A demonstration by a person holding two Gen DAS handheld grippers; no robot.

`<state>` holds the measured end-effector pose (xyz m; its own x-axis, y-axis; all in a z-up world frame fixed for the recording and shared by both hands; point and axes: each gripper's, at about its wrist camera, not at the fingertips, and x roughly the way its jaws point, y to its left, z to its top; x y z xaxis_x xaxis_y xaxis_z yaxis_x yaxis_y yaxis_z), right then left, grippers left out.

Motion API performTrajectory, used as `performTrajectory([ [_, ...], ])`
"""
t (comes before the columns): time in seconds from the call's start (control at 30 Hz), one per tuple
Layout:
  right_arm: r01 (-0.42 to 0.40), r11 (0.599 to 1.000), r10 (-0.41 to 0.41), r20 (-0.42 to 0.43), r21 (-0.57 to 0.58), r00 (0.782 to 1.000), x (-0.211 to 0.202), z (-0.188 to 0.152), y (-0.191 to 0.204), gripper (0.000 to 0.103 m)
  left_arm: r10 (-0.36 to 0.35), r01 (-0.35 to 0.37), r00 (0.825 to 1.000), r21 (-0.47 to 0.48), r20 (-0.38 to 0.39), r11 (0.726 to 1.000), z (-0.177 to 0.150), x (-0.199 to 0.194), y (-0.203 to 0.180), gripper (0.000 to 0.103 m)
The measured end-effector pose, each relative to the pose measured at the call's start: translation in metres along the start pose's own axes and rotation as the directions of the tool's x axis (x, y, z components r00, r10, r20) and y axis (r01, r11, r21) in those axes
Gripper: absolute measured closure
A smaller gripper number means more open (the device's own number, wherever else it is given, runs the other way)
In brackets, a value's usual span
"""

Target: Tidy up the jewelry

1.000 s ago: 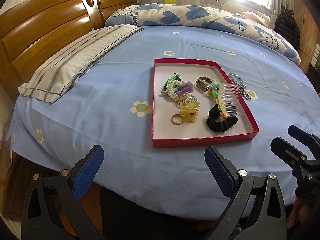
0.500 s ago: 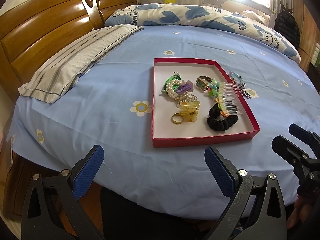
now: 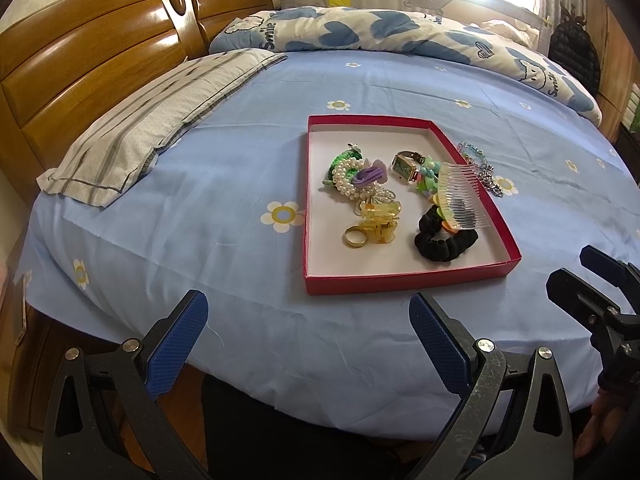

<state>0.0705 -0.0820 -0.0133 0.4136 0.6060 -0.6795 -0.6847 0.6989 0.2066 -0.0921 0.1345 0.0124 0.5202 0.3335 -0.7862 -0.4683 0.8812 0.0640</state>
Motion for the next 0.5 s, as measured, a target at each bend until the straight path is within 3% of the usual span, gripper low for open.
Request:
performTrajectory([
  [0.5, 0.001, 1.000, -0.001, -0.001, 0.001, 1.000, 0.0002, 0.0003, -0.0001, 0.002, -0.002, 0.002, 1.000, 0.005, -0.002, 1.000, 0.0005, 0.0011, -0.0023, 0.002],
])
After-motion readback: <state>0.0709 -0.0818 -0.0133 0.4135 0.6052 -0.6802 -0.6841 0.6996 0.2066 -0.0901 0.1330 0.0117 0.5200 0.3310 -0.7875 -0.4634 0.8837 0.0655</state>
